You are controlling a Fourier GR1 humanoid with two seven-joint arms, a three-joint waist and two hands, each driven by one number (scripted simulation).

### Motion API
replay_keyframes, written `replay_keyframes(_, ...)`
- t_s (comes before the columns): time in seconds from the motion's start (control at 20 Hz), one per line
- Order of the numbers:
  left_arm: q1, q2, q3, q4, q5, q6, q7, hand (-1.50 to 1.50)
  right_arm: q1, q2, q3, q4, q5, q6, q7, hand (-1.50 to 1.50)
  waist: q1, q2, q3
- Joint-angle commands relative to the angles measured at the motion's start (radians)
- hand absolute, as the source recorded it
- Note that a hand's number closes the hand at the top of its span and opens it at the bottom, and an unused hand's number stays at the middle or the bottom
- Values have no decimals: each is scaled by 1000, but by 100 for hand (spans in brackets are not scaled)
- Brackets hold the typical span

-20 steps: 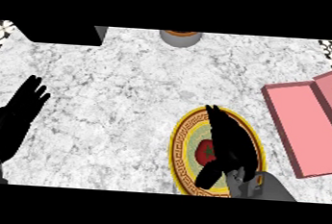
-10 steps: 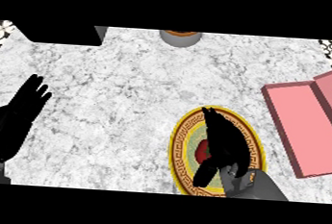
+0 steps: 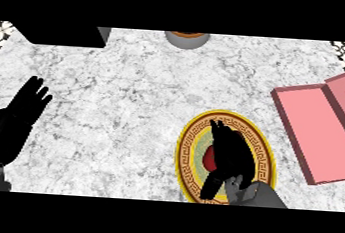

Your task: Pick the tomato from the plate and place it in the cardboard box

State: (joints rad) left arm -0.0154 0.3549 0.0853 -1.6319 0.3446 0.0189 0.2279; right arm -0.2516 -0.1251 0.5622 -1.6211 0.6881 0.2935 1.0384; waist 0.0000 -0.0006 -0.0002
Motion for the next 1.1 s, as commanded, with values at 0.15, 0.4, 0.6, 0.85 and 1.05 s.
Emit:
replay_keyframes(0.15, 24, -50, -18, -36, -55, 3, -6, 0, 2, 18, -61, 87, 56, 19, -18, -150, 4, 0, 0)
replay_keyframes(0.4, -45, -45, 39, 20, -36, -46, 32, 0, -3, 68, -50, 61, 147, 21, -80, 150, 1, 0, 0)
replay_keyframes(0.6, -61, -64, 39, -4, -61, -26, 68, 0, -35, 63, -101, 120, 173, 16, -162, 150, 2, 1, 0)
replay_keyframes(0.85, -20, -59, 79, 80, -66, -106, -43, 0, -89, 93, -161, 208, 209, -14, -171, 150, 3, 2, 0)
replay_keyframes(1.05, -6, -61, 56, -19, -49, -81, 52, 0, -342, 104, -352, 447, 176, -13, -129, 150, 22, 6, 0)
